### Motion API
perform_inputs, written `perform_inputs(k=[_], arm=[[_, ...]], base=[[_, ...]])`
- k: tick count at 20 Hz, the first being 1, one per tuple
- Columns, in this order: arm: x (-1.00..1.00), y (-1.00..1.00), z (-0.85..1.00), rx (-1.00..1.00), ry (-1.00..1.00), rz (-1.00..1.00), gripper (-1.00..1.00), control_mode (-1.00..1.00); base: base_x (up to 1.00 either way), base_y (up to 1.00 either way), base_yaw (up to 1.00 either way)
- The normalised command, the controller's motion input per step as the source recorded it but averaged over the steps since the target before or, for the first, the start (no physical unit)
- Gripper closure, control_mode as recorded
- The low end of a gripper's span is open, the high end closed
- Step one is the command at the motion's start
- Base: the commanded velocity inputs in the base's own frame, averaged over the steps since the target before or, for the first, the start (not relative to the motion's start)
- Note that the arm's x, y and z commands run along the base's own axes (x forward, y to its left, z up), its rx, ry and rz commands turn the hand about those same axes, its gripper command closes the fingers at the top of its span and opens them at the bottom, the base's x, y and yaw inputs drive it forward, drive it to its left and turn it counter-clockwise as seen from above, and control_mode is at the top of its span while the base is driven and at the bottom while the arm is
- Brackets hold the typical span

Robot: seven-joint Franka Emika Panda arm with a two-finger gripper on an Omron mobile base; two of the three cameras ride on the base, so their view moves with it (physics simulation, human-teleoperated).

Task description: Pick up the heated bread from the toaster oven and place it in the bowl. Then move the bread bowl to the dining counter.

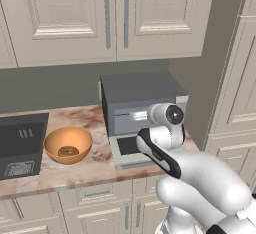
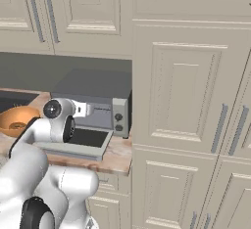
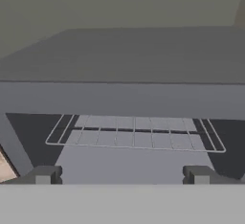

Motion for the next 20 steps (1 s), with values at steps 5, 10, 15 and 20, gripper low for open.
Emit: perform_inputs(k=[5, 10, 15, 20], arm=[[0.04, 0.0, -0.54, 0.12, -0.08, -0.05, -1.0, -1.0], [0.0, -0.01, -0.56, 0.11, -0.06, -0.05, -1.0, -1.0], [0.11, -0.17, -0.53, 0.01, -0.01, -0.04, -1.0, -1.0], [0.19, -0.24, -0.33, 0.0, 0.0, -0.03, -1.0, -1.0]], base=[[0.0, 0.0, 0.0], [0.0, 0.0, 0.0], [0.0, 0.0, 0.0], [0.0, 0.0, 0.0]])
